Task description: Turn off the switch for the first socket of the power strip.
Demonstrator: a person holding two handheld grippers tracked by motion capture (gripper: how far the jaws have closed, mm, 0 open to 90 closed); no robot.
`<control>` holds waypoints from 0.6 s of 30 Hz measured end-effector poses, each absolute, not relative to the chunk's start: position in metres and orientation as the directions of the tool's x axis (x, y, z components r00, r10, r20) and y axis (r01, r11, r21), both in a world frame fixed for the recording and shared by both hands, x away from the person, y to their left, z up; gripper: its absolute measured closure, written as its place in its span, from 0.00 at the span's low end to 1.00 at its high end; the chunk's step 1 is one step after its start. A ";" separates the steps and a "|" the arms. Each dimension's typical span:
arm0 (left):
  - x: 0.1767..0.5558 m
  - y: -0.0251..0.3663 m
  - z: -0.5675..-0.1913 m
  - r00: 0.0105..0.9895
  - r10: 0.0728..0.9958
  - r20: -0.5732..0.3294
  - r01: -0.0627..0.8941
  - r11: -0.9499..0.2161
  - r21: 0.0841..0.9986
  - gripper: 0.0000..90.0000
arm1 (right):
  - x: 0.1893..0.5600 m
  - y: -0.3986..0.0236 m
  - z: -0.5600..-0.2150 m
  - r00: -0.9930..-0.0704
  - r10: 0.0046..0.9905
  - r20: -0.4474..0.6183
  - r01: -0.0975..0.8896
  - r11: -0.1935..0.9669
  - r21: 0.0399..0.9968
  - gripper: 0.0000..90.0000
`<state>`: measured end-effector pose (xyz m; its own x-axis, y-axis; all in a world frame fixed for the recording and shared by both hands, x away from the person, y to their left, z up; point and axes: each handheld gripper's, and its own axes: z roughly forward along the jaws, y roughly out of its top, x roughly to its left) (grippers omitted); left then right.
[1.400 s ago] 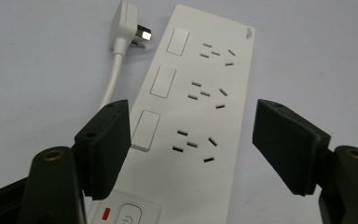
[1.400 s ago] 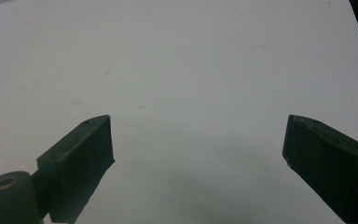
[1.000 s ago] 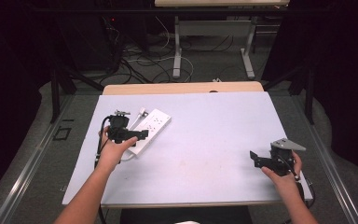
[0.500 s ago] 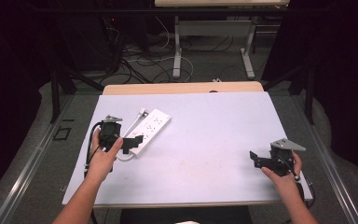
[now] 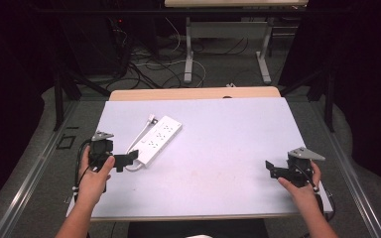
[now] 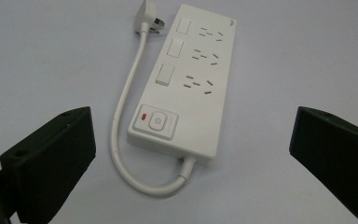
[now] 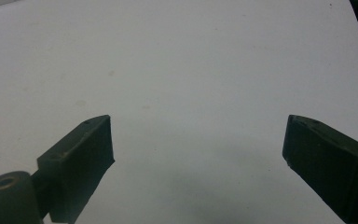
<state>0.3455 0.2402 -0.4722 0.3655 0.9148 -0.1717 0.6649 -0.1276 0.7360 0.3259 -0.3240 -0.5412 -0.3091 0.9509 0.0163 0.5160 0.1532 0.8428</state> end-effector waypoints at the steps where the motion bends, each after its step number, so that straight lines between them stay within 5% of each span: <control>1: 0.344 0.242 -0.473 0.364 0.915 -0.175 0.664 -0.123 0.737 0.00 | 0.326 -0.324 -0.541 -0.310 0.951 0.011 0.518 0.159 0.840 0.09; 18: 0.325 0.261 -0.502 0.329 0.923 -0.199 0.660 -0.074 0.748 0.00 | 0.326 -0.325 -0.541 -0.308 0.951 0.014 0.518 0.156 0.841 0.09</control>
